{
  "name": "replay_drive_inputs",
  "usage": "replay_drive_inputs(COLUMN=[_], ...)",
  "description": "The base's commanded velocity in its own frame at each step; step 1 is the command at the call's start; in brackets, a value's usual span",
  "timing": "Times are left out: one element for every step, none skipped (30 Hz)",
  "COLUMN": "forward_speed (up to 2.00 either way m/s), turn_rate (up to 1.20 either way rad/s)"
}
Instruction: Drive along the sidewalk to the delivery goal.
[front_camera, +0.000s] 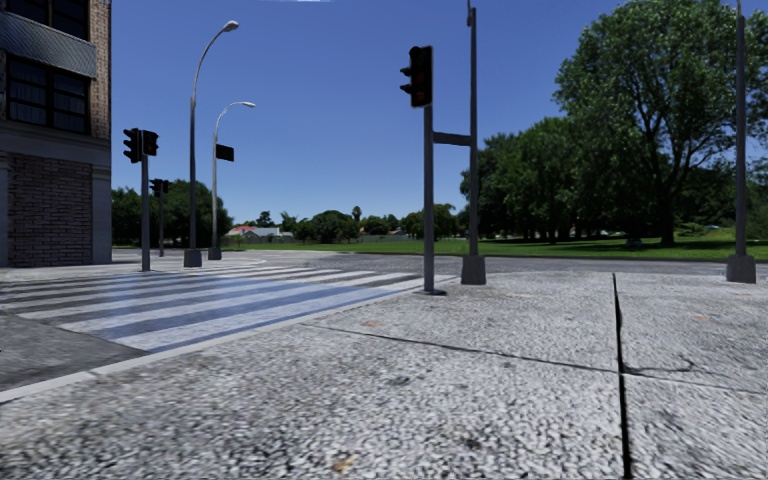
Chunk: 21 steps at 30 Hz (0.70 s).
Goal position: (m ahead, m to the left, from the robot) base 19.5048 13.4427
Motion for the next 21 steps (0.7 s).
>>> replay_drive_inputs(forward_speed=[2.00,2.00,2.00,2.00,2.00,2.00,2.00,2.00,2.00,2.00,2.00,2.00,2.00,2.00,2.00,2.00,2.00,2.00,2.00,2.00,2.00], turn_rate=[0.48,0.48,0.48,0.48,0.48,0.48,0.48,0.48,0.48,0.48,0.48,0.48,0.48,0.48,0.48,0.48,0.48,0.48,0.48,0.48,0.48])
